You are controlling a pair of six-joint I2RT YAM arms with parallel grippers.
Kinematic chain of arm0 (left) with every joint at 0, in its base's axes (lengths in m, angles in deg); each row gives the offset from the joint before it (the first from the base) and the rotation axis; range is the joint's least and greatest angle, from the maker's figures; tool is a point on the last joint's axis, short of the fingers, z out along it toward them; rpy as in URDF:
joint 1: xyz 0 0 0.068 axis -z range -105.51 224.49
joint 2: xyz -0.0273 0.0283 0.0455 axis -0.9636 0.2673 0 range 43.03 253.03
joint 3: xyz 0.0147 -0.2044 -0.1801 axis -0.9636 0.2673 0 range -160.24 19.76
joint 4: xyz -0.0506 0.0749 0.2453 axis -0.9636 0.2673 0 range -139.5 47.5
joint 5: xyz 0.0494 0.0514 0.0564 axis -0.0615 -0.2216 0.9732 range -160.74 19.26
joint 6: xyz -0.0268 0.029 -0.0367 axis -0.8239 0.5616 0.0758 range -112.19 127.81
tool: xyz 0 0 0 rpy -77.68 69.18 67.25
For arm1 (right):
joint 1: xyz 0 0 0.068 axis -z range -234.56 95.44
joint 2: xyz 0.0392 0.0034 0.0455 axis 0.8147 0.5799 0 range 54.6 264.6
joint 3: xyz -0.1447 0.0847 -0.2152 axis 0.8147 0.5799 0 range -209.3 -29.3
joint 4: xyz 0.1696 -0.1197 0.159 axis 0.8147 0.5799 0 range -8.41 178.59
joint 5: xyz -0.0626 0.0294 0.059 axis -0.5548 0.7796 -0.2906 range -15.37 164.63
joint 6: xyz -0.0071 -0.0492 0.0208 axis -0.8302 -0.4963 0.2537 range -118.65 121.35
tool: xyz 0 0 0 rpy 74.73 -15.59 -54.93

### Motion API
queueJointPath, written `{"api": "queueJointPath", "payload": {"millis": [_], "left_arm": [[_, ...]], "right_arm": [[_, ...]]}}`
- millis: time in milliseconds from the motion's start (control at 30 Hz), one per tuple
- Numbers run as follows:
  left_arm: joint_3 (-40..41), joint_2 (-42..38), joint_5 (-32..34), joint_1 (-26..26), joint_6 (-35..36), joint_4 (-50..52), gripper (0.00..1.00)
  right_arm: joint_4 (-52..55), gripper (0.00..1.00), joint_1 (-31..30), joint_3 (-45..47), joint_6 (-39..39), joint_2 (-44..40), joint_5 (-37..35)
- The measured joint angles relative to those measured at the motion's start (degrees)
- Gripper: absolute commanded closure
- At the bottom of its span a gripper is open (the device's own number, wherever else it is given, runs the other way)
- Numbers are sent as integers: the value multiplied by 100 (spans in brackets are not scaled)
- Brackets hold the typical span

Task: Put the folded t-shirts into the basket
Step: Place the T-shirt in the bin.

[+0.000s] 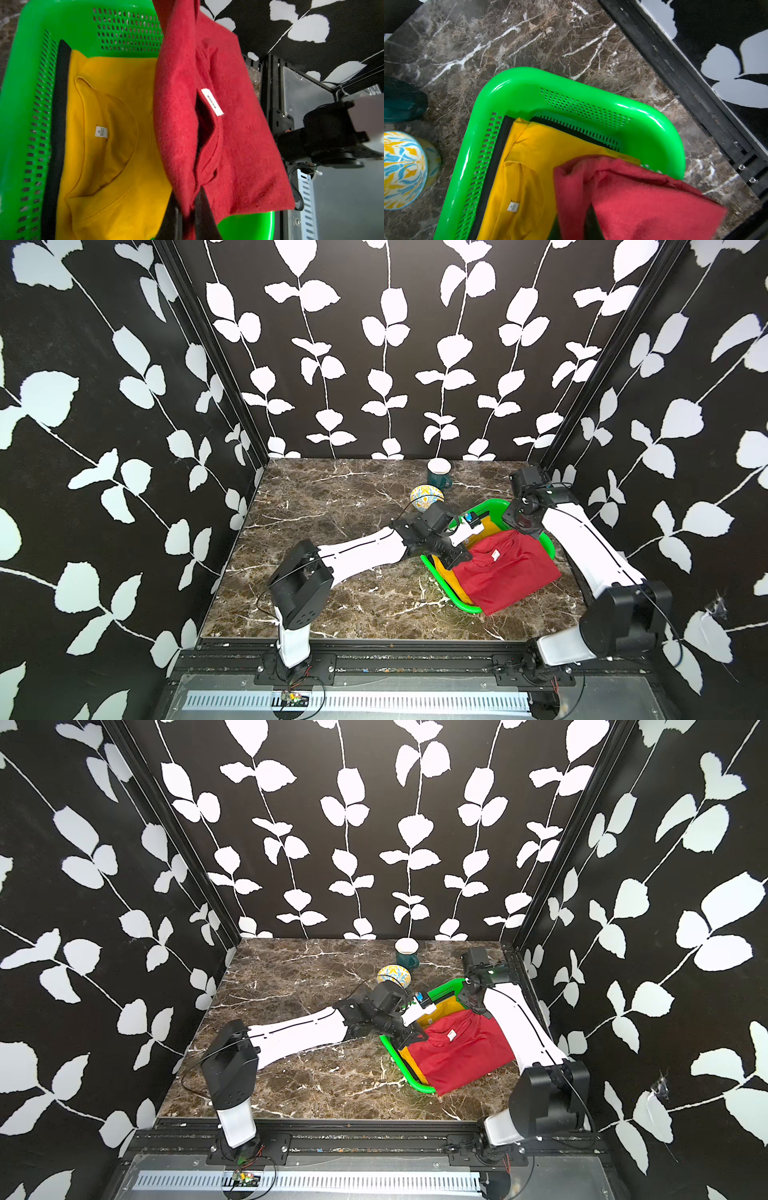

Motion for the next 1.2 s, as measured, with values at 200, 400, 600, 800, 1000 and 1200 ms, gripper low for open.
{"api": "queueJointPath", "payload": {"millis": [200,400,600,800,1000,1200], "left_arm": [[122,155,13,-74,-15,-107,100],[138,343,166,-258,46,-111,100],[98,636,400,-352,439,-103,100],[48,726,656,-348,638,-109,100],[57,671,1012,-348,732,-208,100],[28,610,1239,-345,879,-142,100]], "right_arm": [[-339,100,0,-15,-2,581,153],[-498,100,0,-155,-4,1132,278],[-542,100,-2,-352,-4,1429,431],[-549,100,-2,-472,-4,1582,560],[-603,100,0,-590,0,1582,612],[-669,87,0,-619,20,1582,605]]}}
